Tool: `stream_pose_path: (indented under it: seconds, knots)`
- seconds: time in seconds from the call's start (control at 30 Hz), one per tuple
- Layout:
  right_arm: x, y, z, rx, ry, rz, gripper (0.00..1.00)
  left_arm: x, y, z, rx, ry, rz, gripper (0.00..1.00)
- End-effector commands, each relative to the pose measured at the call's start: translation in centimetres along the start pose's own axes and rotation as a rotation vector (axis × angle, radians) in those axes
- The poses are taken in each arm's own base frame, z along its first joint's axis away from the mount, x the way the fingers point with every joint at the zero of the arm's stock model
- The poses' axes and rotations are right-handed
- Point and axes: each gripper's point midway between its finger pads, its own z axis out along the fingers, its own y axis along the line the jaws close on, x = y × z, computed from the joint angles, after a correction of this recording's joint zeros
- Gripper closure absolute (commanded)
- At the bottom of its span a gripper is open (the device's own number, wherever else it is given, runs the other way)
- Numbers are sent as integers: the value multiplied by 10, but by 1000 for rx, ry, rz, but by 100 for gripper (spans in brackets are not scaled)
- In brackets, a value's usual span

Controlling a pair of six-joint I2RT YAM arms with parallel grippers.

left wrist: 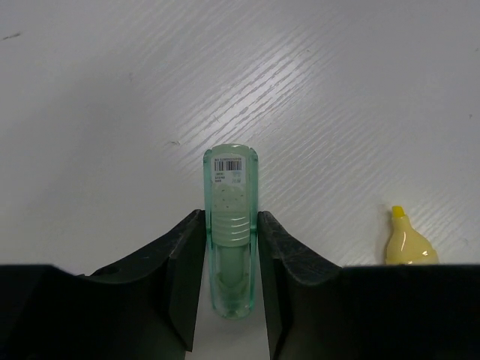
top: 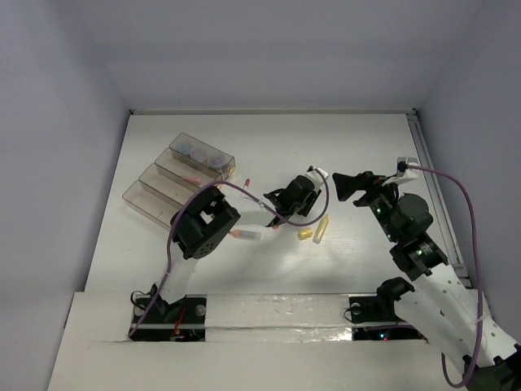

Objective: Sort the stationery into containers
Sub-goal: Pick up the stationery from the center of the board, then place the stationery in the storage box.

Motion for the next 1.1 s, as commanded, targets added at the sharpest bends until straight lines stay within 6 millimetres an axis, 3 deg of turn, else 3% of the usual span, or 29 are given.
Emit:
stream_pose_path:
  seconds: [0.0, 0.07, 0.23, 0.3, 0.33, 0.4, 0.47, 0.5, 0.57, 0.6, 0.73, 0.93, 1.07]
  knots:
    - [-12, 10, 0, -38, -39, 4, 2, -13, 12, -3, -72, -27, -18, 72]
    - [-12, 11, 0, -40, -40, 4, 2, -19, 15, -8, -85, -43, -36, 78]
    - [-9, 11, 1, -46, -31, 7, 2, -66, 39, -35, -92, -164, -162, 79]
    - [-8, 12, 2, -50, -25, 9, 2, -87, 67, -54, -121, -228, -244, 79]
    - [-7, 12, 3, -51, -21, 9, 2, -93, 68, -62, -119, -250, -263, 79]
    - [-5, 13, 3, -56, -15, 10, 2, -115, 102, -87, -171, -335, -365, 79]
    - [-5, 15, 4, -63, -11, 11, 2, -106, 127, -101, -209, -360, -436, 78]
    - [-4, 15, 4, -65, -8, 11, 2, -106, 153, -112, -249, -390, -484, 77]
    - [-2, 15, 5, -69, 1, 10, 2, -98, 179, -136, -301, -446, -585, 77]
    - [-2, 16, 5, -70, 2, 10, 2, -92, 202, -147, -353, -468, -628, 76]
    - [-1, 18, 5, -79, 10, 11, 2, -63, 252, -194, -498, -555, -765, 76]
    - [0, 19, 6, -88, 17, 14, 2, -23, 317, -225, -661, -572, -893, 75]
    - [1, 19, 6, -88, 19, 13, 2, -13, 339, -231, -695, -587, -938, 75]
